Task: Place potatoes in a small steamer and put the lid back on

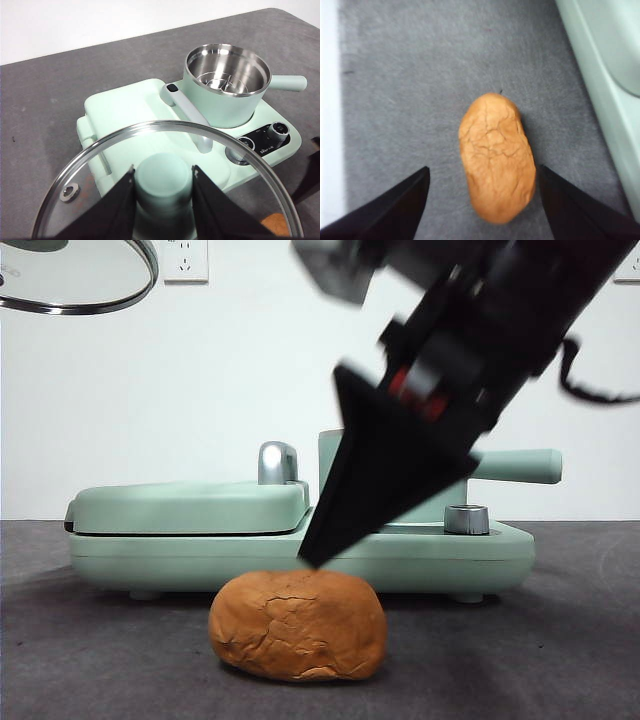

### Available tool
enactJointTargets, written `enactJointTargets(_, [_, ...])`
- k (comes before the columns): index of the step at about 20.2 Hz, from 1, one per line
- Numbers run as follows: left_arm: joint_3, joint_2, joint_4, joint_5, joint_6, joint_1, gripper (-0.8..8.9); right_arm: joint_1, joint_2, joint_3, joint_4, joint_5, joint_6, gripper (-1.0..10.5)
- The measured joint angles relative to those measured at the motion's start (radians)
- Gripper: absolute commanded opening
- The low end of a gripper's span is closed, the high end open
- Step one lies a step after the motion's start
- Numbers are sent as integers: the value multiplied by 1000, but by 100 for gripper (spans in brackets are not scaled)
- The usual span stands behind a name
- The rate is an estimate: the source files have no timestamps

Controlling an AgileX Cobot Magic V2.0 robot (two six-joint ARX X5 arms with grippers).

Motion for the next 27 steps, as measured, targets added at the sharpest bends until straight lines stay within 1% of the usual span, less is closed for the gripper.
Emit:
enactJointTargets(6, [0, 0, -5, 0, 0, 2, 9, 0, 110, 0, 76, 3, 0, 334])
enactJointTargets(7, [0, 0, -5, 0, 0, 3, 9, 0, 119, 0, 79, 3, 0, 308])
enactJointTargets(8, [0, 0, -5, 0, 0, 3, 9, 0, 132, 0, 80, 4, 1, 244])
enactJointTargets(9, [0, 0, -5, 0, 0, 3, 9, 0, 135, 0, 79, 4, 8, 209])
enactJointTargets(12, [0, 0, -5, 0, 2, 3, 9, 0, 123, 0, 73, 4, 63, 208])
enactJointTargets(15, [0, 0, -5, 0, 11, 4, 9, 0, 34, 2, 39, 9, 142, 208])
enactJointTargets(17, [0, 0, -4, 0, 14, 4, 9, -7, -53, 21, -23, 47, 215, 208])
enactJointTargets(19, [0, 0, -4, 0, 16, 4, 9, -24, -136, 60, -122, 100, 307, 208])
enactJointTargets(22, [0, 1, -4, 0, 16, 4, 9, -90, -198, 179, -328, 112, 433, 209])
enactJointTargets(23, [0, 2, -4, 0, 17, 4, 9, -115, -197, 233, -410, 112, 458, 208])
enactJointTargets(24, [0, 3, -4, 0, 17, 4, 9, -132, -195, 264, -461, 112, 467, 209])
enactJointTargets(27, [0, 5, -3, 0, 18, 4, 9, -182, -179, 370, -616, 113, 480, 208])
